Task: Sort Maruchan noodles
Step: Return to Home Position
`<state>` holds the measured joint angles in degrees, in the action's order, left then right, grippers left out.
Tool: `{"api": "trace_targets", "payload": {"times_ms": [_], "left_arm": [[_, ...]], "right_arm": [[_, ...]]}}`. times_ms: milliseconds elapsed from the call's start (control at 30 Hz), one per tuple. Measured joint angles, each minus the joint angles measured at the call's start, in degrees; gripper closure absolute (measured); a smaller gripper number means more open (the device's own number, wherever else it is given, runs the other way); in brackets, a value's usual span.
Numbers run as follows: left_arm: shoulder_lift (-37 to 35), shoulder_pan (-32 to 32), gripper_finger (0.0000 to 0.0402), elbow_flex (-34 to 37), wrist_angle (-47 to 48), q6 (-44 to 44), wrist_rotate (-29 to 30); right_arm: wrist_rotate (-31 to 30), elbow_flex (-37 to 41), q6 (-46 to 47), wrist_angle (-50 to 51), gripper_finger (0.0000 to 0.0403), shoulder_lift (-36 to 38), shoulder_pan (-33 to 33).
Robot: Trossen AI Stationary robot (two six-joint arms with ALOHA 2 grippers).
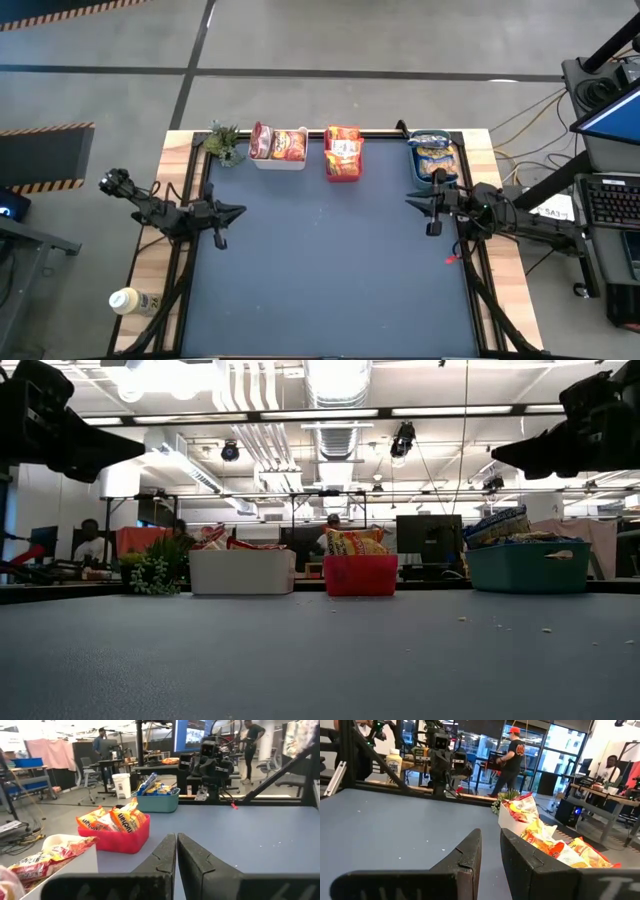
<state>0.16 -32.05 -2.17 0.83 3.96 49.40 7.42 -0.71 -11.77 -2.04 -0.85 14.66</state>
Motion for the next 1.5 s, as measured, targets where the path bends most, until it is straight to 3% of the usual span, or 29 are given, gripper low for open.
{"api": "trace_targets", "payload": {"times_ms": [300,667,1500], "left_arm": [[0.2,0.02,0.0402,0.02,0.16,-4.5,3.66],[0.36,0.02,0.0402,0.04,0.1,-4.5,3.66],[0.36,0.02,0.0402,0.07,0.08,-4.5,3.63]], "right_arm": [[-0.07,0.02,-2.87,0.07,0.0339,-0.08,0.0],[-0.04,0.04,9.72,0.06,0.0333,-0.41,0.0],[-0.02,0.09,9.78,0.06,0.0327,-0.43,0.0]]}}
